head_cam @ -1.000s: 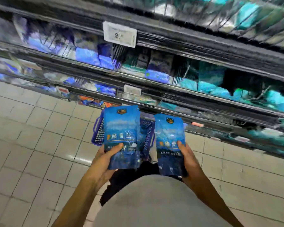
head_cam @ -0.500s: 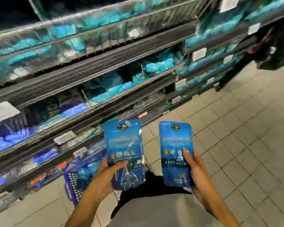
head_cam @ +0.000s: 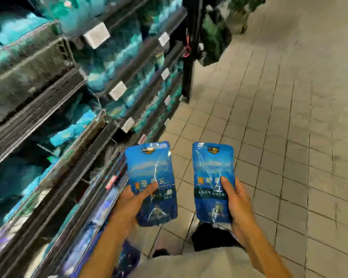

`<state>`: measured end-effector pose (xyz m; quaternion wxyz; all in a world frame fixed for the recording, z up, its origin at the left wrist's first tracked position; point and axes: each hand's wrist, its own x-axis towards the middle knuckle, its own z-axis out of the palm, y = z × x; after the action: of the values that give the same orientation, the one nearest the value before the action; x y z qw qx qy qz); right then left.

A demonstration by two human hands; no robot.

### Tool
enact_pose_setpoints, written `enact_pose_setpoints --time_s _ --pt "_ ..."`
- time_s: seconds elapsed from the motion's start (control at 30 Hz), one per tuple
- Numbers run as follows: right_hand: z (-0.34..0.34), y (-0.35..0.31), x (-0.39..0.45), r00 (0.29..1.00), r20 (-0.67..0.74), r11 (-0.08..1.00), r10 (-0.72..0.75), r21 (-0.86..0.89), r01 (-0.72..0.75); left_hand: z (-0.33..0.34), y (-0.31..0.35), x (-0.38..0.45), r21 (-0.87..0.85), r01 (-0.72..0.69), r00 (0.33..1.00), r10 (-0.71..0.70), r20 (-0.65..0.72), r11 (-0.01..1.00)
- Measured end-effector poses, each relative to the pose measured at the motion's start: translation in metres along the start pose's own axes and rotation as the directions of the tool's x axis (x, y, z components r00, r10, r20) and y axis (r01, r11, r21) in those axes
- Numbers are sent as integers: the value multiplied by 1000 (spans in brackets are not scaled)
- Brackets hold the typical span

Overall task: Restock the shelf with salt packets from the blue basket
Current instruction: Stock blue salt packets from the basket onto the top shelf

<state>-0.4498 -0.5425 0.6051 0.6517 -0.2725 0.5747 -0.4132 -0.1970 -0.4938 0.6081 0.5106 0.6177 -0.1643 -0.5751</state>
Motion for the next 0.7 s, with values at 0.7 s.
enact_pose_setpoints --time_s 0.7 --pt "-43 -215 263 991 97 988 -96 -112 106 221 146 206 70 -204 976 197 94 976"
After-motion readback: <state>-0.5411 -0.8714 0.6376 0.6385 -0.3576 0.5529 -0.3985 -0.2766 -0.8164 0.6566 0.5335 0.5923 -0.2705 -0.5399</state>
